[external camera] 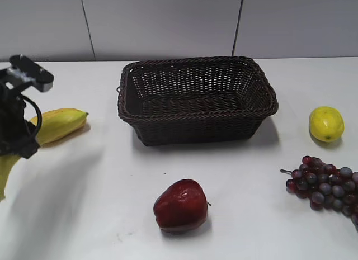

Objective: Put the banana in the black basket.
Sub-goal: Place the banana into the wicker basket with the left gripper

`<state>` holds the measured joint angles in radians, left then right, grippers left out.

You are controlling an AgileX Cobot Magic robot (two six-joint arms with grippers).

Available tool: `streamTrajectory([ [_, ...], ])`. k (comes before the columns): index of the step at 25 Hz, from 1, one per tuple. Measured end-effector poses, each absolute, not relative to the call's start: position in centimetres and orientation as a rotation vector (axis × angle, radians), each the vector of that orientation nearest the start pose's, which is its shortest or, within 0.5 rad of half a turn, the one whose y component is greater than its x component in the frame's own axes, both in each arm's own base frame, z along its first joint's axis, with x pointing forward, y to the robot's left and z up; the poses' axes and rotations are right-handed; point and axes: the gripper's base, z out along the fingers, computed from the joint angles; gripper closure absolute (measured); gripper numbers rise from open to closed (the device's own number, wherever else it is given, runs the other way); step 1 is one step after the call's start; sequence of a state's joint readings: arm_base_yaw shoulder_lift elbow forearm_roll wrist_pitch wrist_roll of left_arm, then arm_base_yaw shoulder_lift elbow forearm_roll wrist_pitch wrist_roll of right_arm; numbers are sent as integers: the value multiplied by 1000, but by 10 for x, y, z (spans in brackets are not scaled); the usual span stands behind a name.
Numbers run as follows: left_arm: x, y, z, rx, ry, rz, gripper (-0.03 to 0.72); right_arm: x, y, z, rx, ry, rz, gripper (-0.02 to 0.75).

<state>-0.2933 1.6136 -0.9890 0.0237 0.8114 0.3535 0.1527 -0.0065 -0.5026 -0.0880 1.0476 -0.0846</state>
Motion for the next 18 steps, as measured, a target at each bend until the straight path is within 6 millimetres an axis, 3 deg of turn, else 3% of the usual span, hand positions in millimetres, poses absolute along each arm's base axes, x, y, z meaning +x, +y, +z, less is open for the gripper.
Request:
streamTrajectory([
  [4, 308, -90, 247, 1037, 2628, 104, 381, -5, -8, 279, -235, 2006, -62, 145],
  [8, 325, -108, 281, 1174, 2441, 257, 381, -5, -8, 279, -235, 2006, -62, 145],
  [12, 341, -138, 294, 1305, 2333, 374, 381, -5, -8, 279, -235, 2006, -62, 145],
  [18, 360, -189, 297, 1414, 2206, 414, 381, -5, -8, 279, -235, 2006, -62, 145],
])
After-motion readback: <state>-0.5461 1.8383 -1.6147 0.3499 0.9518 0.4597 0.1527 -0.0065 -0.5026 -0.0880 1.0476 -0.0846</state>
